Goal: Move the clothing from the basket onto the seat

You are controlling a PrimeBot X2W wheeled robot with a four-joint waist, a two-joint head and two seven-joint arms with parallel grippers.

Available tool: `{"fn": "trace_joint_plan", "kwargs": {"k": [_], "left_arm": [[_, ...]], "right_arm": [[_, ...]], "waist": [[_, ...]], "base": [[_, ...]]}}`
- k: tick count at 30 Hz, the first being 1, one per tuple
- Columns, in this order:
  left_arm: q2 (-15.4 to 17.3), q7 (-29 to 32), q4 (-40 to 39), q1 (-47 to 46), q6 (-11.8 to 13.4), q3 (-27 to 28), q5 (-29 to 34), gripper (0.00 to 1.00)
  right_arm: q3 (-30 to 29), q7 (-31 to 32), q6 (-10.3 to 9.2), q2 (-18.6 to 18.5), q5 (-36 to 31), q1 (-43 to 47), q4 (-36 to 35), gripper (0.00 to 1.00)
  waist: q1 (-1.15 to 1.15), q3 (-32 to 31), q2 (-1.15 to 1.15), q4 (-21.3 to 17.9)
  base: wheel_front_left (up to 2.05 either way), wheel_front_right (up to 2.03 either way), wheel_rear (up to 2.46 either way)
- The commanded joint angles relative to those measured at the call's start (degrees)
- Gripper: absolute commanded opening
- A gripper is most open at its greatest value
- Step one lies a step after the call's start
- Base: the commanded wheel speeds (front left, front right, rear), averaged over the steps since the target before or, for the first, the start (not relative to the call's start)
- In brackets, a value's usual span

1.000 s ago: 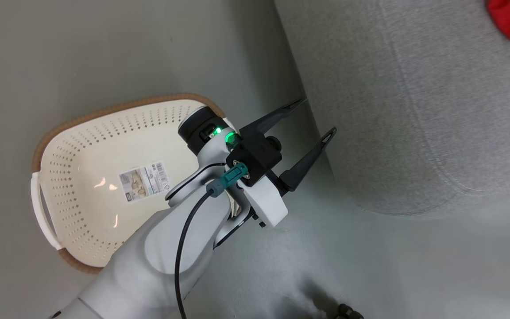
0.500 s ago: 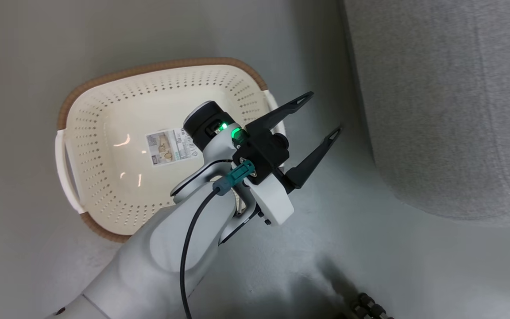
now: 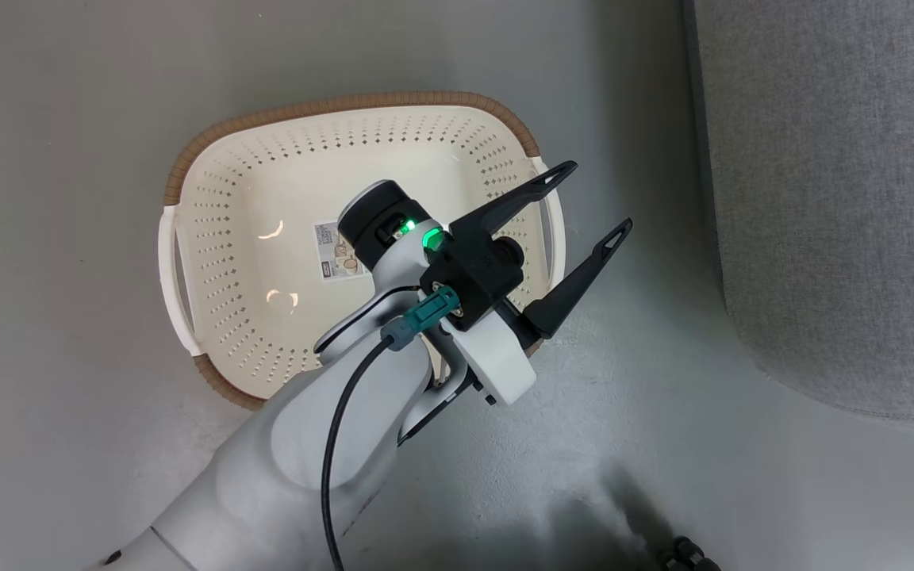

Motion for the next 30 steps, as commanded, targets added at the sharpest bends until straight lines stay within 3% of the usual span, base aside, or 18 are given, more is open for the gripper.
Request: {"fn": "trace_joint_plan", "kwargs": {"k": [1,14,30], "left_arm": [[-0.25,-0.27,-1.68,0.91,0.27,1.00,-0.81,1.00],[-0.25,-0.27,-3.63,4.65,0.64,3.16,-3.05,1.00],[-0.26,-0.27,-4.16,18.16,2.79,18.09,-2.04,1.00]], "right_arm": [[1.44,-0.29,0.14,-1.90,1.47,3.71,-2.31,1.00],[10.66,-0.29,0.14,0.16,8.86,20.34,-11.80,1.00],[19.31,-0.29,0.14,7.62,11.14,35.15,-23.54,1.00]], "waist": [[0.00,-0.71,0.00,0.15],[0.00,-7.85,0.00,1.31],[0.00,-22.44,0.00,6.97]], "base": [[0.00,0.00,0.00],[0.00,0.00,0.00],[0.00,0.00,0.00]]}}
